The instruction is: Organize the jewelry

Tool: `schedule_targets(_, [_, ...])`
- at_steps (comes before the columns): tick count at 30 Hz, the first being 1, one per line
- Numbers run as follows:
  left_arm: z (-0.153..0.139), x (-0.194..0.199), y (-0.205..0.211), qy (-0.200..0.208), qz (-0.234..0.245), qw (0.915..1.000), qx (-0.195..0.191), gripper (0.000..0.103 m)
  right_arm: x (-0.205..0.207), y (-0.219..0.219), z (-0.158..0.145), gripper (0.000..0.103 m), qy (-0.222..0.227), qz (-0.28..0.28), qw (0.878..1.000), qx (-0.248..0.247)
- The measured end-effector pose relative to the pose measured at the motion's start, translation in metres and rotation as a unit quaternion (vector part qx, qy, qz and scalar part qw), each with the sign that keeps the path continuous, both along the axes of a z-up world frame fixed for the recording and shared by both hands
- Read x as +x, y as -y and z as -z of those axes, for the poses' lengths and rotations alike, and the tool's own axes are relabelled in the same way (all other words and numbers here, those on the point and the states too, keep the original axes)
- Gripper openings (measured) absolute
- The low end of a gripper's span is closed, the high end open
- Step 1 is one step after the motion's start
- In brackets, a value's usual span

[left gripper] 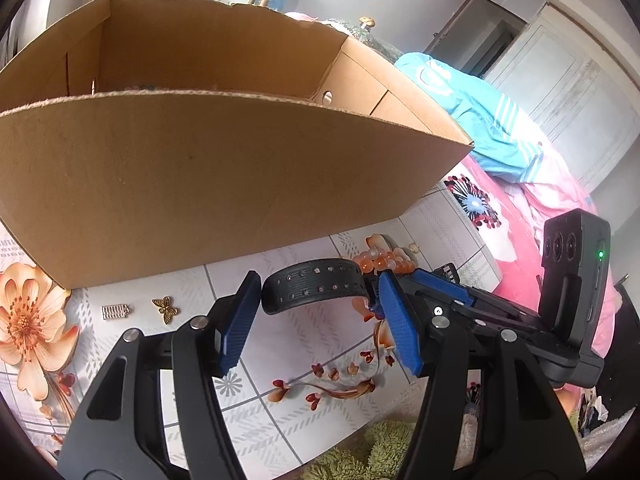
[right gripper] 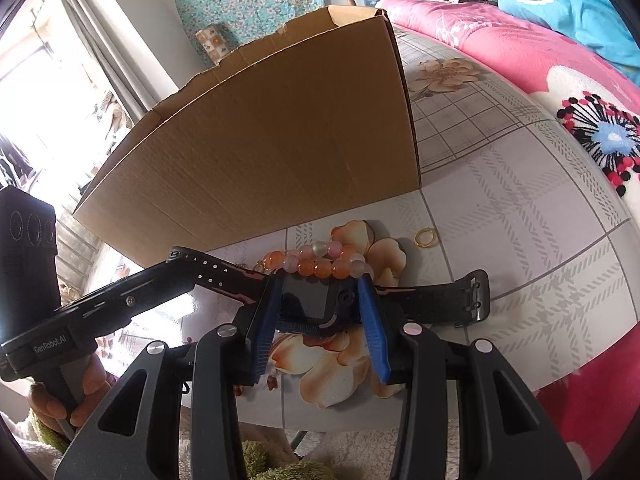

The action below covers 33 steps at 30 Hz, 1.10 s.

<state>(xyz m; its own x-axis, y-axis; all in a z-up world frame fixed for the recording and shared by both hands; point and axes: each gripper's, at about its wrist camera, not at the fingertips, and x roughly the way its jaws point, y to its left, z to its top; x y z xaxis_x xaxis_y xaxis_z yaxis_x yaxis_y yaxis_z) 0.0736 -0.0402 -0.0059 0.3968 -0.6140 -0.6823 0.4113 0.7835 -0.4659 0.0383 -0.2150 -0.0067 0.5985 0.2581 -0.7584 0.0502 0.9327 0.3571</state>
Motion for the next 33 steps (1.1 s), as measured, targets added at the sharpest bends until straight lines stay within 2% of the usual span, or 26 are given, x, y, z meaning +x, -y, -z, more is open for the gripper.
schedule_targets(6, [0.006, 0.009, -0.001, -0.020, -0.026, 0.9995, -0.006, 0.057, 0.001, -0.001, 0.000, 0.039, 0.003, -0.002, 1.000, -0.008])
schedule_targets(9, [0.008, 0.011, 0.000, -0.023, -0.033, 0.9992, -0.005, 0.052, 0.001, 0.000, 0.001, 0.039, 0.005, -0.004, 1.000, -0.006])
schedule_targets(16, [0.004, 0.006, 0.008, 0.004, -0.017, 0.9997, 0.018, 0.032, 0.001, 0.001, 0.001, 0.039, 0.008, -0.005, 1.000, -0.008])
schedule_targets(22, [-0.002, -0.005, 0.015, 0.034, -0.003, 0.9982, 0.048, 0.020, 0.001, 0.002, 0.000, 0.039, 0.007, -0.005, 1.000, -0.005])
schedule_targets(33, [0.001, -0.029, 0.008, 0.060, 0.000, 0.9926, 0.106, 0.019, -0.006, 0.013, -0.007, 0.039, 0.000, 0.005, 1.000, -0.001])
